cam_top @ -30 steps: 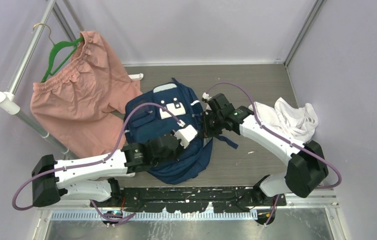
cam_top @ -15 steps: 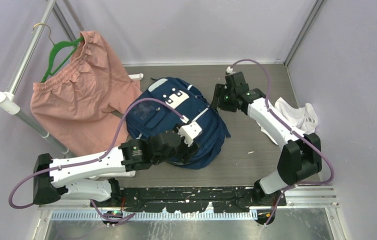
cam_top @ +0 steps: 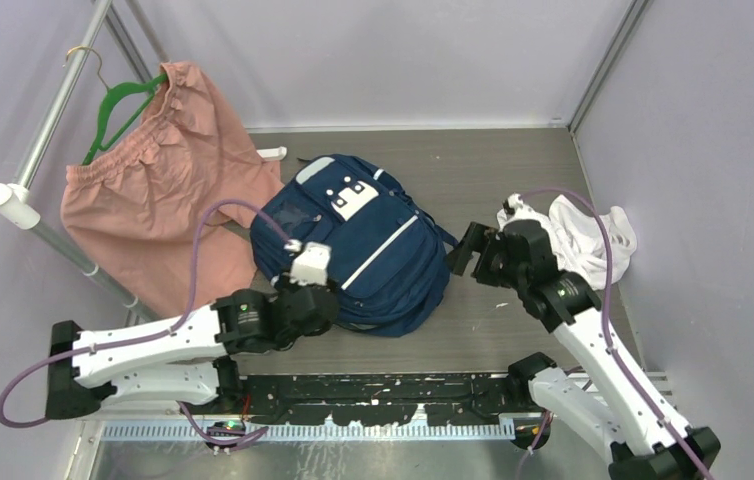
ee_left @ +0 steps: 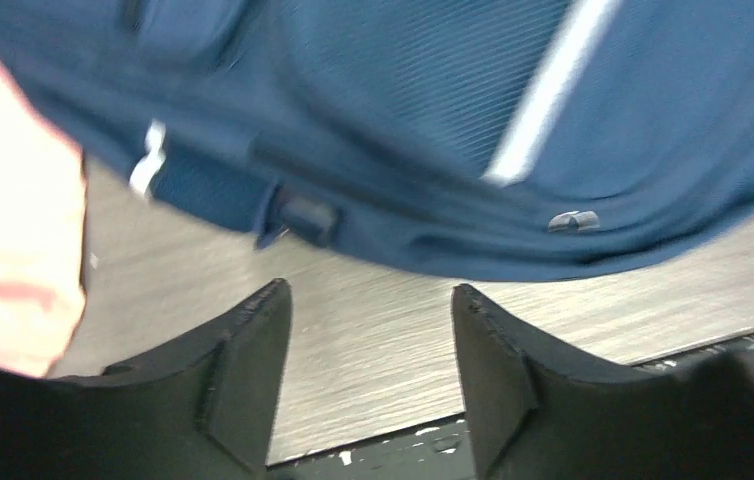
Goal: Pack the student bag
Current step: Zip the student bag at the center of the board, then adjust the student bag at the center of the board.
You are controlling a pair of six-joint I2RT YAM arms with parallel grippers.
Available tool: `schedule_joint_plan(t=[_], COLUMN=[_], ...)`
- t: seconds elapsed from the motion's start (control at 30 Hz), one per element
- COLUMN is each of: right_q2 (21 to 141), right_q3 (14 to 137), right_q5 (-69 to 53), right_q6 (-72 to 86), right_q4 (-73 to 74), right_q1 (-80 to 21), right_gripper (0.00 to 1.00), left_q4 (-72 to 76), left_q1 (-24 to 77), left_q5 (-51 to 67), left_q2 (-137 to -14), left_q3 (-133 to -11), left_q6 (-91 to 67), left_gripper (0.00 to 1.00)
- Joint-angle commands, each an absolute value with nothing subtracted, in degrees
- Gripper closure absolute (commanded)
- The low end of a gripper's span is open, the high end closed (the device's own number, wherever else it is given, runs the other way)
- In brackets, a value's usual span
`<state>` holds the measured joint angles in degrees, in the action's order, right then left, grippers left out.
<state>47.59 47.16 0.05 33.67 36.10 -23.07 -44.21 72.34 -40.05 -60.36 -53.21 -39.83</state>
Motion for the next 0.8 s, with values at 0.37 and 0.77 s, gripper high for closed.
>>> schedule_joint_plan(t=[0.37, 0.77], right_q2=[49.21, 48.13], right_q3=[42.06, 41.71], right_q5=[-8.73, -7.31], right_q6=[43.15, 44.60], right_q4=[30.16, 30.95], right_q1=[-28.49, -28.48], right_gripper=[0.15, 0.15], left_q4=[-34.66, -13.71], left_q1=[52.16, 50.71], left_q5=[-37.33, -28.41], left_q2=[-49.68, -57.20], left_q3=[-28.88, -23.12], left_q6=[-53.28, -38.01], left_gripper=[0.33, 0.42])
